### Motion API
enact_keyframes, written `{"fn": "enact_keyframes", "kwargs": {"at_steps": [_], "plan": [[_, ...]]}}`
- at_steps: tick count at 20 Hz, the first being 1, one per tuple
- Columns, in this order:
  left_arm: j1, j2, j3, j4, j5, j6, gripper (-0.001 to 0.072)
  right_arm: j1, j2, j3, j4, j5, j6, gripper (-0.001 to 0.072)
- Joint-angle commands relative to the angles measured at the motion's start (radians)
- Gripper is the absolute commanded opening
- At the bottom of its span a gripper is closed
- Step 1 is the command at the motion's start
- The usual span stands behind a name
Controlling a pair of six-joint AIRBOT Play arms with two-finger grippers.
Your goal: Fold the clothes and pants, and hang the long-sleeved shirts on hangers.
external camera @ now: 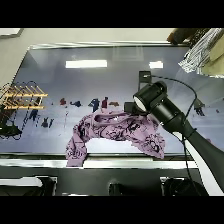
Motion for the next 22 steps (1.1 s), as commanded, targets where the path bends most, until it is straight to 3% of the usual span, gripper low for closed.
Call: {"fn": "enact_keyframes", "kwargs": {"at_steps": [1,6,10,12,15,17,18,21,22], "plan": [[-0.012,0.012,0.003,-0.004,-0.024,-0.004,0.0028,0.0,0.0,0.001,-0.006,0.0,0.001,0.0037],[-0.053,0.08,0.062,-0.061,-0.027,-0.008,0.0025,0.0,0.0,0.001,-0.021,0.0,0.003,0.0037],[-0.134,0.17,0.132,-0.079,-0.01,-0.101,0.0025,0.0,0.0,0.001,-0.021,0.005,0.002,0.0037],[-0.187,0.225,0.155,-0.08,0.033,-0.113,0.0025,0.0,0.0,0.001,-0.021,0.007,0.002,0.0037],[-0.246,0.332,0.157,-0.09,0.184,-0.229,0.0025,0.0,0.0,0.001,-0.021,0.016,0.002,0.0037],[-0.286,0.4,0.157,-0.176,0.185,-0.227,0.0025,0.0,0.0,0.001,-0.021,0.015,0.003,0.0037],[-0.312,0.431,0.153,-0.224,0.142,-0.174,0.0025,0.0,0.0,0.001,-0.021,0.014,0.003,0.0037],[-0.433,0.543,0.068,-0.289,-0.065,0.123,0.0022,0.0,0.0,0.001,-0.021,0.016,0.003,0.0037],[-0.469,0.588,0.016,-0.289,-0.116,0.162,0.0022,0.0,0.0,0.001,-0.022,0.018,0.003,0.0037]]}}
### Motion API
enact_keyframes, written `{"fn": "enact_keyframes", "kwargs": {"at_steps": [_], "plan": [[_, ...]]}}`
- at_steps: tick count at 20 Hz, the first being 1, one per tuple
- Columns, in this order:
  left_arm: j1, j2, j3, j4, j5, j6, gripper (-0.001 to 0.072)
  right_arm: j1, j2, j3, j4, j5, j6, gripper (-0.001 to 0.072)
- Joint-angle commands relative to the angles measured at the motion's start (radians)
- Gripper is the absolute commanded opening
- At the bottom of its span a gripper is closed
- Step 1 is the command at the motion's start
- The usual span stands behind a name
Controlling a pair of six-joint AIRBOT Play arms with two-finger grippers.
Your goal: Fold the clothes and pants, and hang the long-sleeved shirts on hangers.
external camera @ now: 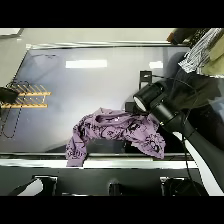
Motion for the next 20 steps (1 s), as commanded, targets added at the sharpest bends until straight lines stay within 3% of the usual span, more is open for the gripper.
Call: {"fn": "enact_keyframes", "kwargs": {"at_steps": [1,5,12,20], "plan": [[-0.131,0.158,-0.139,-0.057,-0.169,0.189,0.0022,0.0,0.0,0.001,-0.006,0.004,0.003,0.0037],[-0.226,0.378,-0.33,-0.062,-0.167,0.189,0.0023,0.0,-0.001,0.001,-0.037,0.006,0.051,0.0037],[-0.252,0.67,-0.427,-0.087,-0.239,0.144,0.0023,0.0,-0.005,0.001,-0.05,0.008,0.085,0.0037],[-0.252,0.777,-0.431,-0.178,-0.367,0.103,0.0023,0.0,-0.053,-0.001,-0.139,0.005,0.158,0.0037]]}}
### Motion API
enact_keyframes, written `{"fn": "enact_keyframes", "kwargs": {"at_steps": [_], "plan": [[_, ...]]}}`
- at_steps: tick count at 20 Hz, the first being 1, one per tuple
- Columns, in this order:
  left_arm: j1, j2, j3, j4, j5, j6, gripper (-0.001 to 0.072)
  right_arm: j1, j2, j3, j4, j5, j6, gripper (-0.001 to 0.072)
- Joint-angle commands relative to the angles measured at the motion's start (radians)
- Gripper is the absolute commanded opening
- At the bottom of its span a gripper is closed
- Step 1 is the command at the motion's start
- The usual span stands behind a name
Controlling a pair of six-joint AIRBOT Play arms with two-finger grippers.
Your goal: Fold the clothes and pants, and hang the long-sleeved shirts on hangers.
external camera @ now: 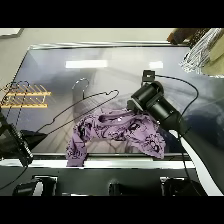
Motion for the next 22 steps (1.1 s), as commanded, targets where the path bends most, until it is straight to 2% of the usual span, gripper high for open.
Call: {"fn": "enact_keyframes", "kwargs": {"at_steps": [1,7,11,22], "plan": [[-0.001,0.024,-0.004,-0.055,-0.051,-0.013,0.0024,0.0,-0.026,-0.001,-0.071,-0.007,0.053,0.0037],[-0.001,0.009,-0.054,-0.059,-0.075,-0.012,0.0024,0.0,-0.056,-0.001,-0.129,-0.05,0.142,0.0037],[-0.019,-0.008,-0.12,-0.07,-0.074,-0.008,0.0024,0.0,-0.058,-0.001,-0.13,-0.061,0.163,0.0037],[-0.021,-0.002,-0.097,-0.102,-0.109,-0.009,0.0024,0.0,-0.084,-0.001,-0.18,-0.047,0.224,0.0037]]}}
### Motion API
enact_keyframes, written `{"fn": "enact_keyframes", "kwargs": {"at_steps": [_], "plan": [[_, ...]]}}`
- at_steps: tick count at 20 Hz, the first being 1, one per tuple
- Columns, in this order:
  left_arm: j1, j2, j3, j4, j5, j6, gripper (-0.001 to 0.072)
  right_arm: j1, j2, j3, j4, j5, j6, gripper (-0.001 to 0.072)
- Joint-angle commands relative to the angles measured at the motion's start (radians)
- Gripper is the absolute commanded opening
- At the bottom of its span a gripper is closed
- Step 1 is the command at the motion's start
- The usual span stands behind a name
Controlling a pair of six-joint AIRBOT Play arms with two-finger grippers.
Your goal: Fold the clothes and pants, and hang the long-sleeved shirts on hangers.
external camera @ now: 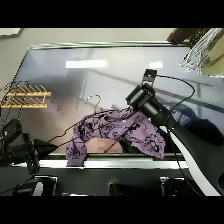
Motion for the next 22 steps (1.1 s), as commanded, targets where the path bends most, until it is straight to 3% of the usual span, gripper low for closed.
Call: {"fn": "enact_keyframes", "kwargs": {"at_steps": [1,13,22], "plan": [[0.0,0.001,0.022,0.001,-0.006,-0.001,0.0024,-0.001,-0.002,0.0,-0.039,0.016,0.034,0.0037],[0.0,0.003,0.079,0.022,-0.018,-0.031,0.0025,0.0,-0.001,0.0,-0.043,0.017,0.069,0.0037],[0.0,0.003,-0.016,-0.045,0.0,-0.029,0.0025,0.0,0.008,0.0,-0.002,0.019,0.052,0.0036]]}}
